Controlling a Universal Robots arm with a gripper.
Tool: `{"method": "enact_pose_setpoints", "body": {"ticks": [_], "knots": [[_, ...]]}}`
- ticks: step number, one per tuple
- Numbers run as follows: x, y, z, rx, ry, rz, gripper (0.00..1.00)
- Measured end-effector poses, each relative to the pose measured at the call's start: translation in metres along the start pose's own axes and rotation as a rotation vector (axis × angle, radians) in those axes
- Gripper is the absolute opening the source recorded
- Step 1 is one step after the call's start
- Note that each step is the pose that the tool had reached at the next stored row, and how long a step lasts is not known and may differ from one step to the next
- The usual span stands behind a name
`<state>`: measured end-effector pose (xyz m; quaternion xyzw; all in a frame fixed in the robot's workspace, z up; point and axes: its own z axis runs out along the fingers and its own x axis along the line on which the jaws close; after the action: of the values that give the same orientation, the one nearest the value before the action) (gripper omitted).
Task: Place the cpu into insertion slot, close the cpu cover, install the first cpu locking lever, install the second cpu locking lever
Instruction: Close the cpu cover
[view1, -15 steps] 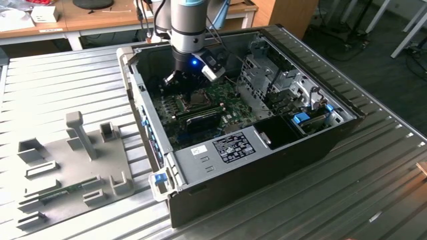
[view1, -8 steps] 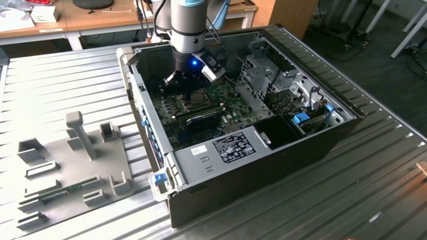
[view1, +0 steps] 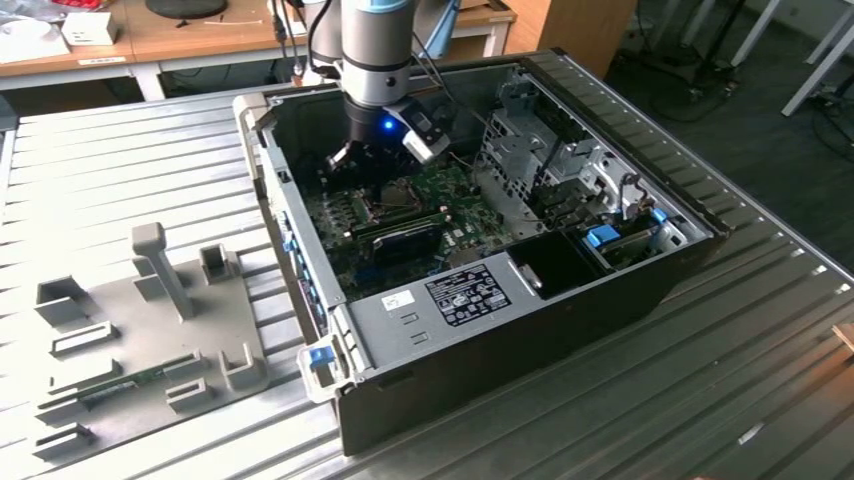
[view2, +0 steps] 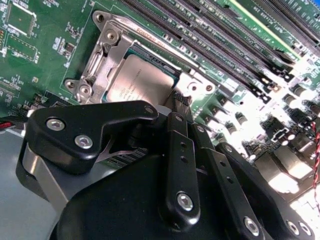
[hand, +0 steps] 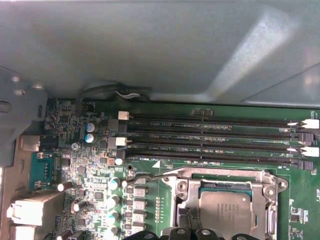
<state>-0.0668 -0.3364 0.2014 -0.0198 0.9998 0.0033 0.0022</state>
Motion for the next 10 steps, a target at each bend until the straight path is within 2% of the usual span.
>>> {"method": "enact_pose_setpoints", "body": {"ticks": [10], "knots": [[0.0002, 0.0001, 0.0027, 0.0008, 0.0006, 0.0, 0.1]]}}
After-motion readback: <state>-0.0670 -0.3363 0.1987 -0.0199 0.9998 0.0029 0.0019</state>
